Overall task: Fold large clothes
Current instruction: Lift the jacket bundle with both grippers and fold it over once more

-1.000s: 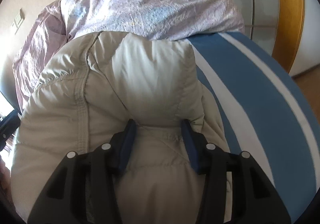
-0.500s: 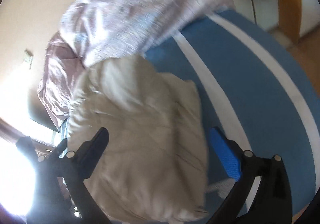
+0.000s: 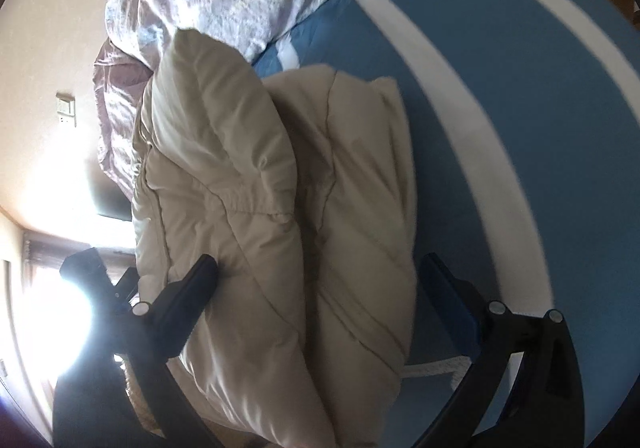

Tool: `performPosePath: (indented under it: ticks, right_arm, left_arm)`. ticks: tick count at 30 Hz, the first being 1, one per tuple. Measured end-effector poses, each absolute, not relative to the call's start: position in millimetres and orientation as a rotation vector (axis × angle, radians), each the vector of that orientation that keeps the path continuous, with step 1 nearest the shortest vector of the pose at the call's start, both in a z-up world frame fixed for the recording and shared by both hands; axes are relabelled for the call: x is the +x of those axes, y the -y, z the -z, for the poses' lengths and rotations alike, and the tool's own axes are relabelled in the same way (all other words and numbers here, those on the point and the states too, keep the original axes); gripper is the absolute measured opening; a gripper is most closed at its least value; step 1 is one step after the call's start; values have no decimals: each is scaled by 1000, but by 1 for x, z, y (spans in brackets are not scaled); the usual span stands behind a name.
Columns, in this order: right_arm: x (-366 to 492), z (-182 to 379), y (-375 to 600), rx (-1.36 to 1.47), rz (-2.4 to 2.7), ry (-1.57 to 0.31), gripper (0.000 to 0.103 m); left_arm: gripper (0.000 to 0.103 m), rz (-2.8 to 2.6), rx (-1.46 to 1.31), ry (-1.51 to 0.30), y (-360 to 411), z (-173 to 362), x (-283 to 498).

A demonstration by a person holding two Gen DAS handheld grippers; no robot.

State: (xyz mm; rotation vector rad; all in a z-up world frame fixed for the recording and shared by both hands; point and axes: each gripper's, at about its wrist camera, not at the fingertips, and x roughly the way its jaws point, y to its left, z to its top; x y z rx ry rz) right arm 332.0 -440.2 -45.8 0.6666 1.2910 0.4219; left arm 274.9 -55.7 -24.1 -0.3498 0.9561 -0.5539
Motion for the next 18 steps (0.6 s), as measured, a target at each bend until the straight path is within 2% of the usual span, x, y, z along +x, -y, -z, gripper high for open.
performPosePath:
  ticks: [6, 18]
  right_arm:
    - [339, 59, 439, 703, -478, -1331, 101]
    - [351, 69, 429, 682, -561, -1363, 101]
  left_arm:
    - [101, 583, -348, -971, 64, 28, 278]
    - [102, 577, -271, -970, 80, 29, 282]
